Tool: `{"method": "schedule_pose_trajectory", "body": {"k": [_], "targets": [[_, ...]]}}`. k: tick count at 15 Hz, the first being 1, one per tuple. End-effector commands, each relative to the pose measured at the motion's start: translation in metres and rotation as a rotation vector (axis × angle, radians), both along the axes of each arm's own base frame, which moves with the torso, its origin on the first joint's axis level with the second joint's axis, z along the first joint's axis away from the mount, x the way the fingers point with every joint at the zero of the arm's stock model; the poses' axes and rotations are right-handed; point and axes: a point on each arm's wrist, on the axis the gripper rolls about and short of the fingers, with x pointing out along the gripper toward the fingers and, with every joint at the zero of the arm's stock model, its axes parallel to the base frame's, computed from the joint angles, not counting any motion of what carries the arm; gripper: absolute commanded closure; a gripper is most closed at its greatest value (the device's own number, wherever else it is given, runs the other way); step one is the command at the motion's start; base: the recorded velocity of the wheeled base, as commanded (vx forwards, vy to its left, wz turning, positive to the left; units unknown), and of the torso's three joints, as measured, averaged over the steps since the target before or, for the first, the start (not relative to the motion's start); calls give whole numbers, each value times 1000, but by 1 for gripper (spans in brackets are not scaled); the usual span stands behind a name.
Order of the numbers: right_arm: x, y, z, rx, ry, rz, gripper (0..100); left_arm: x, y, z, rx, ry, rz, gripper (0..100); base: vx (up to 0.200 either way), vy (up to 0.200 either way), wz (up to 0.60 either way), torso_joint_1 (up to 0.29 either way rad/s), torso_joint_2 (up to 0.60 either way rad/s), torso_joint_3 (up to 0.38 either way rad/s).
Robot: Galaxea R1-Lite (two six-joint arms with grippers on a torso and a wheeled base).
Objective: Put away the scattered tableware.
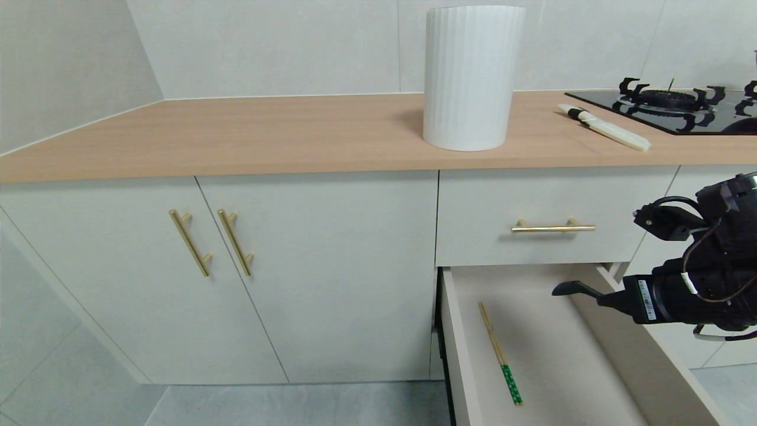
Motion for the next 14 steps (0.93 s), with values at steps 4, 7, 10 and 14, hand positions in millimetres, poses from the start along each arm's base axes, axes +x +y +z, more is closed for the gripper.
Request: {"method": "schedule_pose_trajectory", "body": {"k": [4, 7, 10, 14], "targets": [[18, 5, -22, -19, 76, 3, 100, 0, 0, 0, -1, 0, 1, 0, 0, 0, 0, 0, 0, 0], [49, 13, -58, -25, 108, -9, 100, 0, 0, 0, -1, 0, 1, 0, 0, 0, 0, 0, 0, 0], [67, 17, -92, -42, 148, -20, 100, 0, 0, 0, -1, 0, 1, 0, 0, 0, 0, 0, 0, 0], [82, 21, -130, -53, 208, -52, 100, 0, 0, 0, -1, 0, 1, 0, 0, 0, 0, 0, 0, 0]]}}
